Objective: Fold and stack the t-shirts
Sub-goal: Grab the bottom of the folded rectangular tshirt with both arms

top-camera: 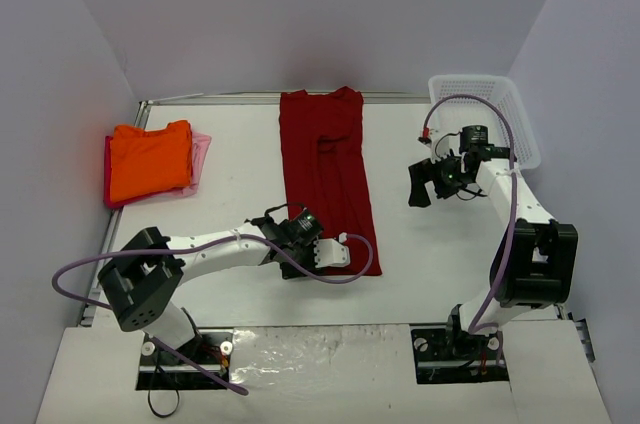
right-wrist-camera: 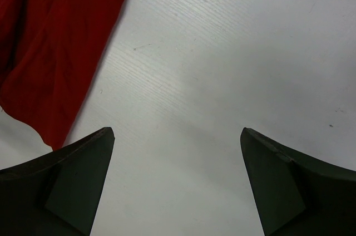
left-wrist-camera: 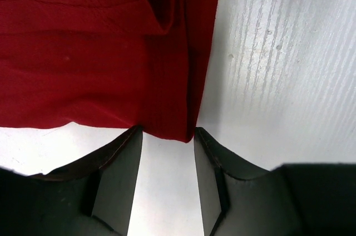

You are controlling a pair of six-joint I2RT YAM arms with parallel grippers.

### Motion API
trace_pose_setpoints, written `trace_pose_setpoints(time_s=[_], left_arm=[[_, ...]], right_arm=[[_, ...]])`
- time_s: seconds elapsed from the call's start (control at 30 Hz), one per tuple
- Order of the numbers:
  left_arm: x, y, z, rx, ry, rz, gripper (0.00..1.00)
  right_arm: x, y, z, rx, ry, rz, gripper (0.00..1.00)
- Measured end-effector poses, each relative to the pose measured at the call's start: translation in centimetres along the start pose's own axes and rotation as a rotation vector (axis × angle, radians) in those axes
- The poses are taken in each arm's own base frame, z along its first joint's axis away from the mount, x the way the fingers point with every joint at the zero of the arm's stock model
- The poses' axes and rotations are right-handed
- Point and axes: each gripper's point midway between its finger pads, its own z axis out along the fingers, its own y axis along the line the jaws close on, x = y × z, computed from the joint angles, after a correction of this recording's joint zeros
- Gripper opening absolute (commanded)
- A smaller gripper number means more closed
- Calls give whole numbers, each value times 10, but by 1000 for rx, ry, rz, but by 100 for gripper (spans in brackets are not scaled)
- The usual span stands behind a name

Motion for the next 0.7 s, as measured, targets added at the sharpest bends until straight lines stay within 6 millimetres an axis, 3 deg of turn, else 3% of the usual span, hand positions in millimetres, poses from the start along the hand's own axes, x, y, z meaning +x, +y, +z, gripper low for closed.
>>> trace_pose_setpoints(time_s=[0.1,0.23,0.27,0.47,0.7], left_arm=[[0,0,0,2,0,0,40],[2,-2,4,9,12,-9,15],[3,-2,5,11,16,-11,13],[7,-2,9,12,37,-10,3],[7,-1,9,6,40,-10,2]], right_arm=[[1,0,2,-3,6,2,93],[1,0,2,-3,6,2,92],[2,0,2,-4,6,2,92],[2,0,2,-4,6,2,92],[3,6,3,-20,19,-27,92]])
